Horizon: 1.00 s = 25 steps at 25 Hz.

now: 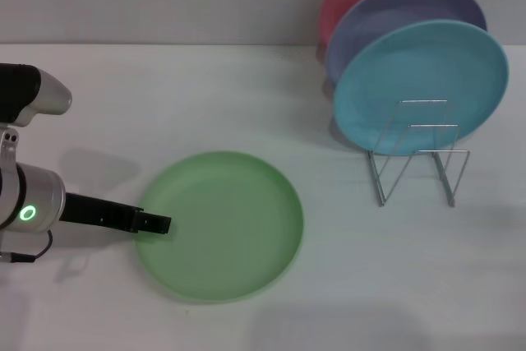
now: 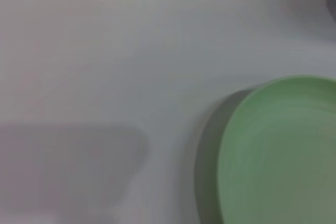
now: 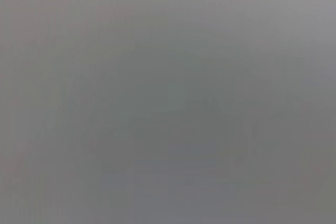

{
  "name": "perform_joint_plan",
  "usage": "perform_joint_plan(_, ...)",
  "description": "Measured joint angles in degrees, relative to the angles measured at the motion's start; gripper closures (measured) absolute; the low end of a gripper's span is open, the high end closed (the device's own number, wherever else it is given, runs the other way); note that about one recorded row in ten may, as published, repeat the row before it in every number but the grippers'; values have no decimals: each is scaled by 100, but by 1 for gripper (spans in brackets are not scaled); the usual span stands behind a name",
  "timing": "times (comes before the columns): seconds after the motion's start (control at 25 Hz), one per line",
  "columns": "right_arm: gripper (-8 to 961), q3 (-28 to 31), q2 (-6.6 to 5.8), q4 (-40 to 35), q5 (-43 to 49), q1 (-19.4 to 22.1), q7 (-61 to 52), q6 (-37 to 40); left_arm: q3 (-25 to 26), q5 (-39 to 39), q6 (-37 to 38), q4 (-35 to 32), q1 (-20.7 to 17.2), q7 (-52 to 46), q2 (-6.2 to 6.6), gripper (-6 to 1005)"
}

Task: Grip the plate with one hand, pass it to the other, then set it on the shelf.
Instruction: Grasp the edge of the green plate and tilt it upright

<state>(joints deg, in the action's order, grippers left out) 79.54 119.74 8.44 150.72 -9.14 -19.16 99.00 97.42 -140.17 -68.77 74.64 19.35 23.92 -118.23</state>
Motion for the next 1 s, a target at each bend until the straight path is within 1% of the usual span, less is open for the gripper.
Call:
perform_joint_plan(0.24,127,0,-6,-1,-10,0,0,59,5,-134,12,22,42,-76,-14,167)
perform_joint_plan(0.36,127,0,-14,-12,-13,0,0,63,7,-131,13,-26,100,-65,-2,383)
perform_joint_plan(0.76,128,27,-14,-33,-17,0,0,67,-31,-167,-24,13,156,-6,1,629)
perform_joint_plan(0.96,128,27,-12,-36,-17,0,0,68,-32,-169,-20,-1,182,2,2,854)
perform_joint_plan(1.0,128,28,-12,-36,-17,0,0,68,-32,-169,-20,-1,182,2,2,879)
